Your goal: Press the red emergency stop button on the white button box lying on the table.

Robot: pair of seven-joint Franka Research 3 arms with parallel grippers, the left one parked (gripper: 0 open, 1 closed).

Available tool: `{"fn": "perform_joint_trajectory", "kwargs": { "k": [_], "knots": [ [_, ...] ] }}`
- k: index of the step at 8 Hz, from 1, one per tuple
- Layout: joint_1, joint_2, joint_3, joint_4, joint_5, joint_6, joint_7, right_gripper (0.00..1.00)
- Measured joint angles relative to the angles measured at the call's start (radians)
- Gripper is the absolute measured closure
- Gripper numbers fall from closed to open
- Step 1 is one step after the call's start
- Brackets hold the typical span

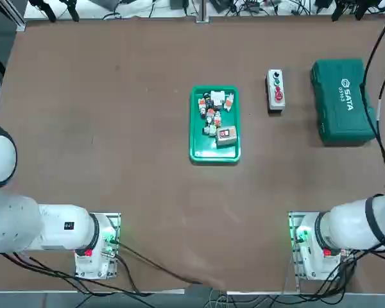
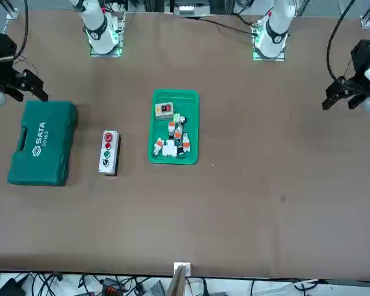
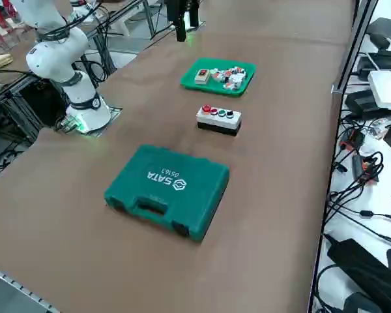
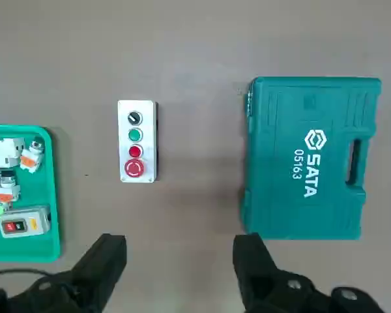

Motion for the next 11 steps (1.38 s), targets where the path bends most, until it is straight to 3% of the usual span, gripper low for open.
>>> {"fn": "perform_joint_trajectory", "kwargs": {
  "k": [11],
  "knots": [
    [0.001, 0.009, 0.002, 0.000, 0.000, -0.015, -0.004, 0.00]
  ]
}}
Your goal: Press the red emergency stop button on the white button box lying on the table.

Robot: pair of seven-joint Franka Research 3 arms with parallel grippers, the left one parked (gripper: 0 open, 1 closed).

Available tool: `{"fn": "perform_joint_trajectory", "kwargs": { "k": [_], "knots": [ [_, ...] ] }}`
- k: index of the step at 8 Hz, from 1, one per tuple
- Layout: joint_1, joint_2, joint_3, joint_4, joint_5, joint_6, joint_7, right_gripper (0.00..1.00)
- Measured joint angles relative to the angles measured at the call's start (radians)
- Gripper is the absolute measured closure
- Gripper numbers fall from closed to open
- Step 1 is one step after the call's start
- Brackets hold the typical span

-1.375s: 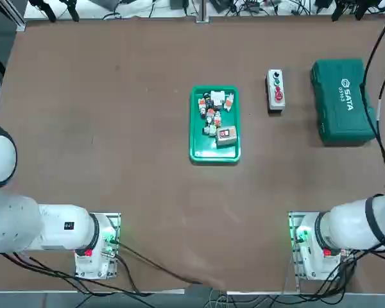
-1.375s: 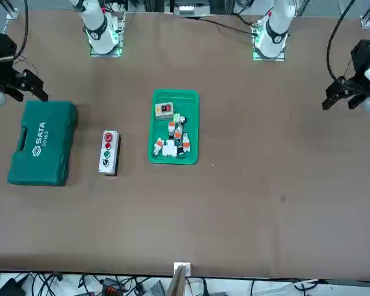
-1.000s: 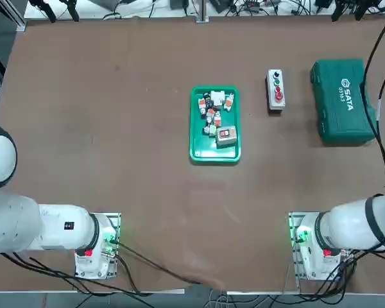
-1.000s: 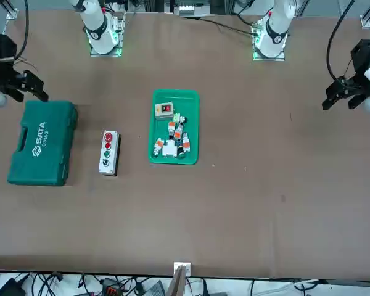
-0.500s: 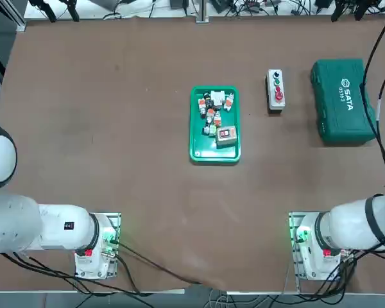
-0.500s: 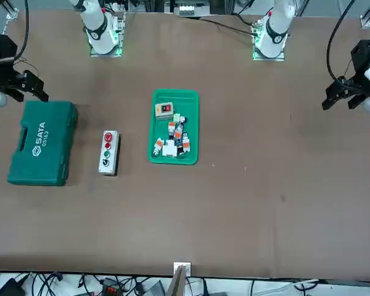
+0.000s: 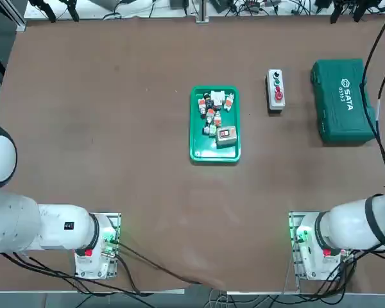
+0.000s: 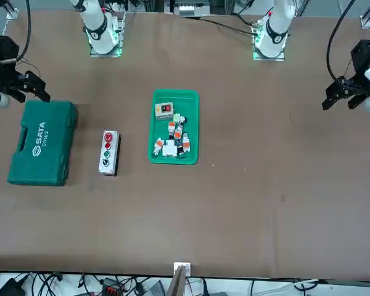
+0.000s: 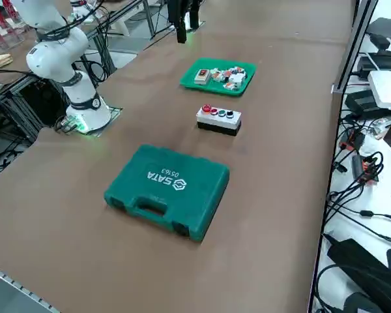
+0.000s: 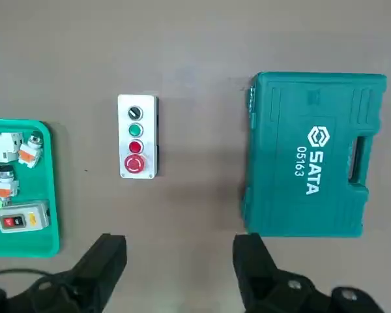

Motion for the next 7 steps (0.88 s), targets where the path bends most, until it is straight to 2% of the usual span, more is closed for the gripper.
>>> {"fn": "perform_joint_trajectory", "kwargs": {
  "k": [4, 7],
  "knots": [
    [0.000, 0.001, 0.000, 0.000, 0.000, -0.013, 0.000, 0.04],
    [-0.001, 0.005, 0.000, 0.000, 0.000, -0.014, -0.005, 0.69]
  ]
}}
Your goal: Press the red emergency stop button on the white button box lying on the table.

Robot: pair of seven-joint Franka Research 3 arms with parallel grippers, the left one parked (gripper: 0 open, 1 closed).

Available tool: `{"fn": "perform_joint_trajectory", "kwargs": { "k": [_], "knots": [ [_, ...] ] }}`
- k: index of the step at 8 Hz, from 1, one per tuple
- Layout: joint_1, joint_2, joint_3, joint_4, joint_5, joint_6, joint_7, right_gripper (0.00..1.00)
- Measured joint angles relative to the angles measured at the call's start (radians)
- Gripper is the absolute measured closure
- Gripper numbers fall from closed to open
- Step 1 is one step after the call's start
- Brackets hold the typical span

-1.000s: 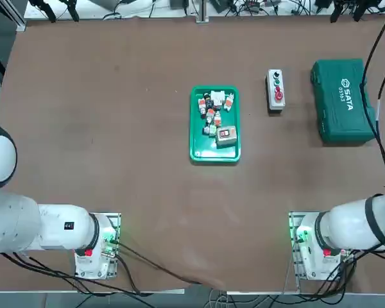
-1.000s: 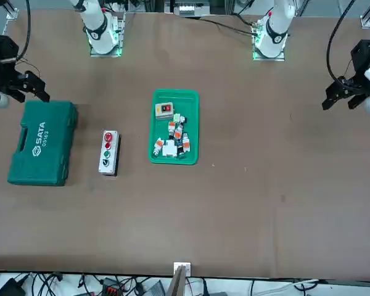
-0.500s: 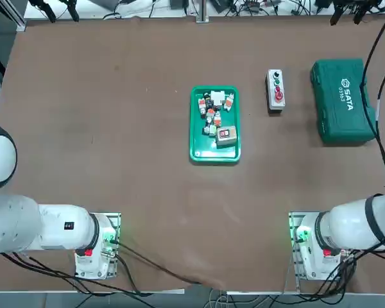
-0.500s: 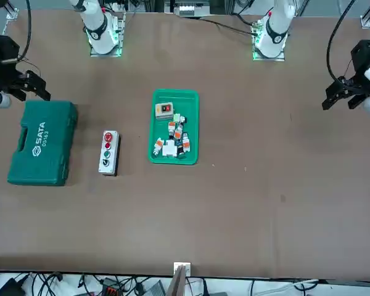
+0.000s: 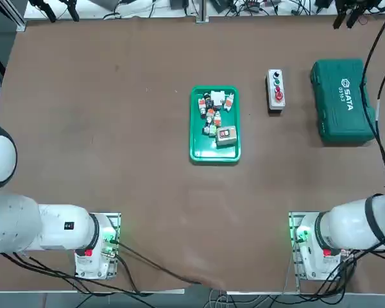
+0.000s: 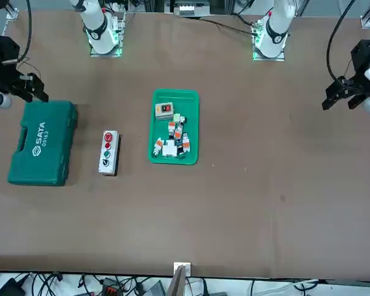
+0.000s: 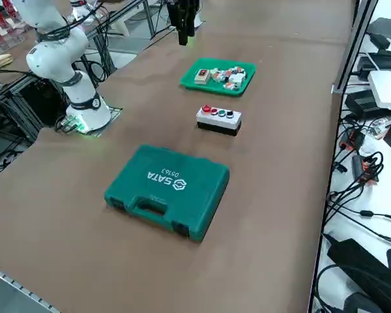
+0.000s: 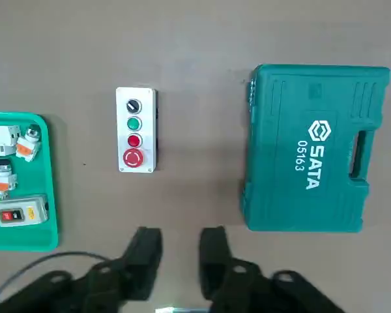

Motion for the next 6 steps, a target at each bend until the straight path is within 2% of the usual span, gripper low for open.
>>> {"fn": "perform_joint_trajectory", "kwargs": {
  "k": [1, 2, 6],
  "knots": [
    [0.000, 0.005, 0.000, -0.001, -0.002, -0.002, -0.001, 0.87],
    [0.000, 0.017, 0.000, -0.001, -0.006, -0.006, -0.003, 0.98],
    [-0.004, 0.054, -0.001, -0.014, 0.001, -0.032, -0.005, 0.98]
  ]
}}
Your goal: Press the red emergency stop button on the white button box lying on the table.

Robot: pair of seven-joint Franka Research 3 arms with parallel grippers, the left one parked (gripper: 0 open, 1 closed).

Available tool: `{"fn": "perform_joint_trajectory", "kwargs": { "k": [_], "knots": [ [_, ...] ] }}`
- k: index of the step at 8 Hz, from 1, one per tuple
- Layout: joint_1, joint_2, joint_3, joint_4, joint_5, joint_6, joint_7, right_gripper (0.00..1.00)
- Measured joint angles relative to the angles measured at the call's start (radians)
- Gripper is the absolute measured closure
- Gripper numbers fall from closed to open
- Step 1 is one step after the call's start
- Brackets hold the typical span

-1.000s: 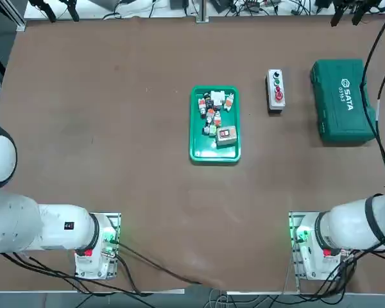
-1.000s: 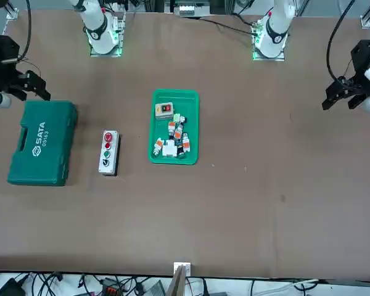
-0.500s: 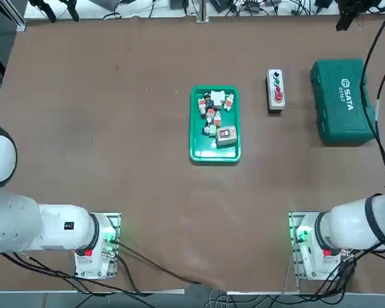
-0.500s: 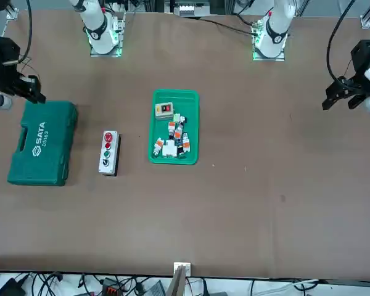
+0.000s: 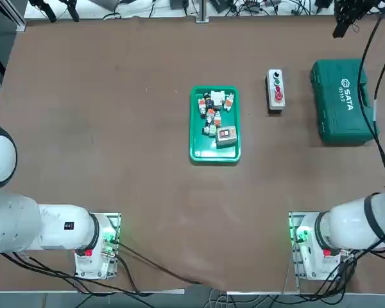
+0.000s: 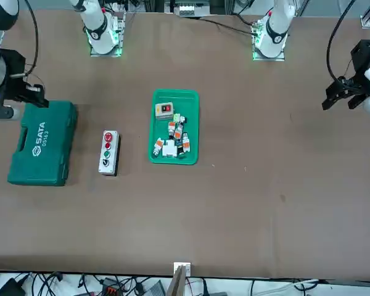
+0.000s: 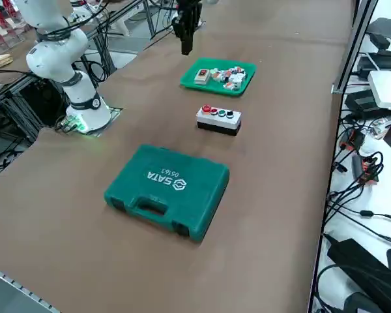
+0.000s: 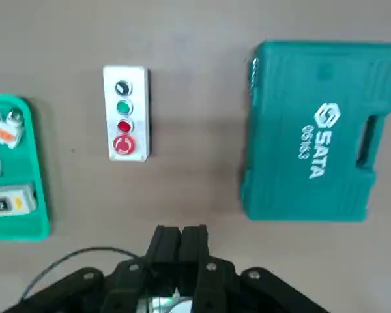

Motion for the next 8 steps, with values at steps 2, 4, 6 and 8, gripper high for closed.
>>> {"fn": "perform_joint_trajectory", "kwargs": {
  "k": [2, 4, 6, 8],
  "knots": [
    [0.006, 0.000, 0.009, -0.112, 0.023, 0.060, -0.001, 0.98],
    [0.028, 0.004, 0.014, -0.228, 0.043, 0.197, -0.001, 0.98],
    [0.085, 0.007, 0.017, -0.357, 0.044, 0.394, 0.021, 0.98],
    [0.119, 0.007, 0.019, -0.483, 0.044, 0.589, 0.050, 0.98]
  ]
}}
